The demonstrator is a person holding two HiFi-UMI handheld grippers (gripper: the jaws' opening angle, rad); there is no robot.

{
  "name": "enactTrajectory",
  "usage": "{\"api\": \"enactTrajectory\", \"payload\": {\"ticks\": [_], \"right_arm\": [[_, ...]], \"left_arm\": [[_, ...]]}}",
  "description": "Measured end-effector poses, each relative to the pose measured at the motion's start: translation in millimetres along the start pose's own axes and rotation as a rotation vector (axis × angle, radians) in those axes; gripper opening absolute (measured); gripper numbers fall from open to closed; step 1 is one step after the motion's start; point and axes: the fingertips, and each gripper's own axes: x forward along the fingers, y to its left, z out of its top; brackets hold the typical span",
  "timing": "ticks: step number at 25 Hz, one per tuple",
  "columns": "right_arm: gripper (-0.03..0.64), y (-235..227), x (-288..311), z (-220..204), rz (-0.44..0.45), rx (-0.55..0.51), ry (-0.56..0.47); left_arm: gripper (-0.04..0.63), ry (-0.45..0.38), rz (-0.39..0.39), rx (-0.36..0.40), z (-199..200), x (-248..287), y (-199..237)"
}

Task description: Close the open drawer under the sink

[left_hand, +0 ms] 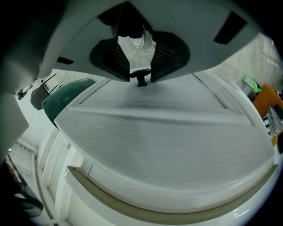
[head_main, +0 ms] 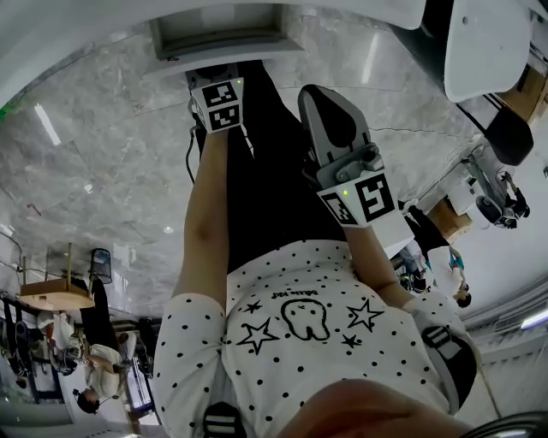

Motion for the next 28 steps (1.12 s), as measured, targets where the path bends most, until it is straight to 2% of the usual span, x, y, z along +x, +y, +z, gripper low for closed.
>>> {"api": "enactTrajectory", "payload": {"ticks": [14,28], "right_arm": [[0.014,-27.2,3.9,8.6,-0.038,-0.015,-0.015],[0.014,-24.8,8.5,1.7,-0.038,0.008,-0.002]], "left_arm": [[0.141,0.004,-0.011,-0.014,3.3,1.6,-5.7],[0.141,0.008,-0.023,-0.014,1.2,0.0,0.3]]}}
